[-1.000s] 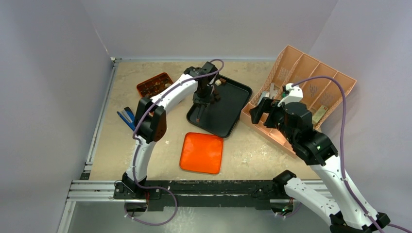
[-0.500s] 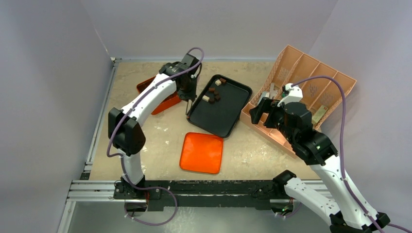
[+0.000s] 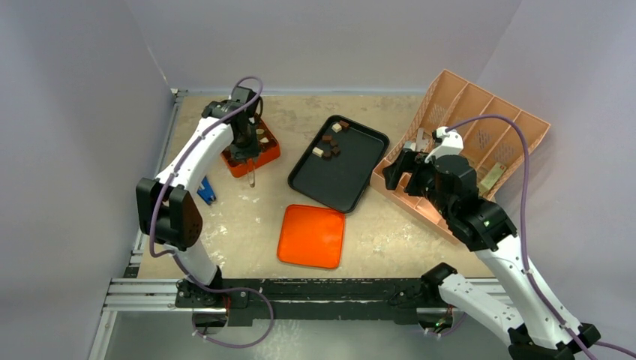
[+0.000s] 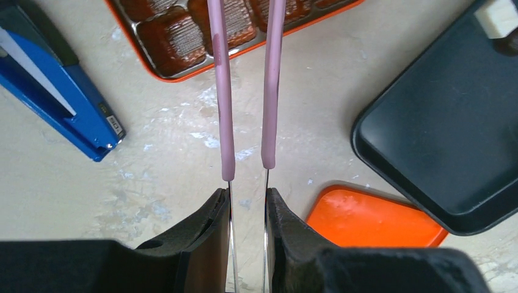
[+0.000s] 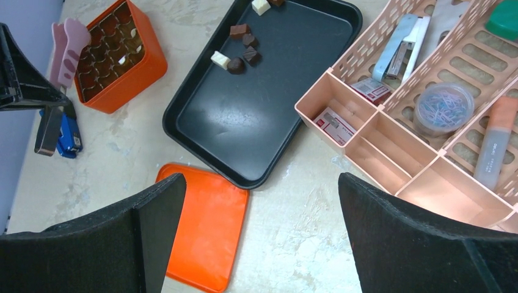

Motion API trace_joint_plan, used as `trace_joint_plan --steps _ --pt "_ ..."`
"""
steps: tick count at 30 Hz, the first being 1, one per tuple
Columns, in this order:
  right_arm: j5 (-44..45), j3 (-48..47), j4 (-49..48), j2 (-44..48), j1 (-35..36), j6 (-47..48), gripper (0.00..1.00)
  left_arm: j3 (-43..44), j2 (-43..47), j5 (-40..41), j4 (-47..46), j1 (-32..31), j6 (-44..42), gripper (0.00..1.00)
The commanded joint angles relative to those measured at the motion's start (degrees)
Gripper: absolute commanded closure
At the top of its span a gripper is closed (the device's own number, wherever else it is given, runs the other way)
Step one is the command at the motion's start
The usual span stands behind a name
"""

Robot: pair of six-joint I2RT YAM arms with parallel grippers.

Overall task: Pack the chocolate
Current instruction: Place the fake chocolate in the packing box.

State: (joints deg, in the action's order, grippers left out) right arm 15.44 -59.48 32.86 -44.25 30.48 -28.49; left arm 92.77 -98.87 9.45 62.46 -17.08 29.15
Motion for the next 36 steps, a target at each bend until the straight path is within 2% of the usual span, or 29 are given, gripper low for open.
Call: trace_joint_plan --steps 1,14,18,28,36 --pt "-0.41 -0.24 -2.54 0.01 0.19 0.02 0.03 -1.87 2.64 1.12 -0.07 2.27 -0.85 0.88" --pt "-0.06 -0.61 -2.63 -0.58 0.19 -0.12 0.03 -7.33 -0.34 -2.34 -4.59 5.74 -3.57 0.84" --pt "0.12 -0.87 -2.47 -0.69 0.19 -0.07 0.03 -7.58 -1.76 -2.68 -5.77 6.33 -3.92 0.82" --pt "0.40 -0.98 -2.06 -0.38 0.24 -0.15 0.03 -6.55 -2.12 -1.68 -5.57 6.80 -3.92 0.69" --pt "0.06 -0.99 -2.41 -0.49 0.19 -0.23 0.03 -4.26 0.21 -1.50 -3.49 6.80 -4.13 0.67"
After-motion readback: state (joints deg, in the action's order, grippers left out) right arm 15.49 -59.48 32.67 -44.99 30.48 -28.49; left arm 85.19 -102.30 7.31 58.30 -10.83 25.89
